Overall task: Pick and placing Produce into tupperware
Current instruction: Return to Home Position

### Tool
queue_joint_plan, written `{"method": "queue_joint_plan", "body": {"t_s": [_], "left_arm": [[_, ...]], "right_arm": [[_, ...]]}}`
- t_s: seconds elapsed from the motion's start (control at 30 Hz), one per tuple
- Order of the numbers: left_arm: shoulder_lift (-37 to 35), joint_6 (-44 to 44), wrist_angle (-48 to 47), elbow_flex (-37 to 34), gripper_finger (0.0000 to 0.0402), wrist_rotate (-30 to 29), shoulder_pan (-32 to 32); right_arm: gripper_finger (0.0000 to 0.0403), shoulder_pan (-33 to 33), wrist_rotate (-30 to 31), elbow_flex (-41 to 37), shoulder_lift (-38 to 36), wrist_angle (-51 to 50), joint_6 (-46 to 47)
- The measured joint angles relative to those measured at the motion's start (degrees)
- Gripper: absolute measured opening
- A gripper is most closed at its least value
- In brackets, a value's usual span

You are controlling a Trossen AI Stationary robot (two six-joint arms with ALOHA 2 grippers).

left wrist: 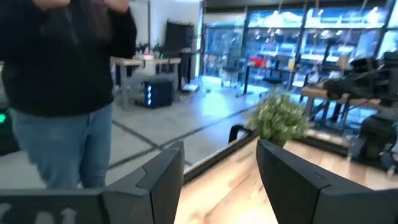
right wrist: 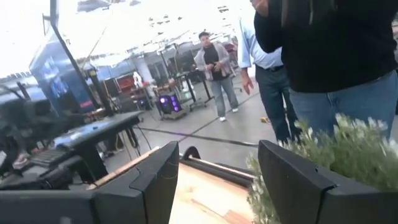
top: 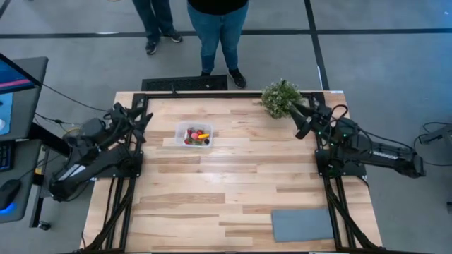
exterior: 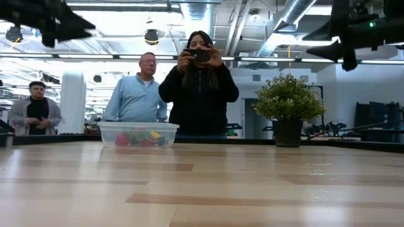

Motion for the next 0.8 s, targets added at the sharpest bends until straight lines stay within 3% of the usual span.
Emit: {"method": "queue_joint_plan", "body": {"t_s": [0.57,0.8], "left_arm": [[0.1,-1.7,8.4,-12.0,0.0192,-0.2,0.0],[0.2,-1.7,8.9,-16.3,0.0192,-0.3,0.0]], "right_arm": [[0.0244,0.0,0.0,-12.5,-14.1,1.1,2.3],[0.0244,-0.1,0.0,-12.8,-15.9,-2.3,1.8]]}}
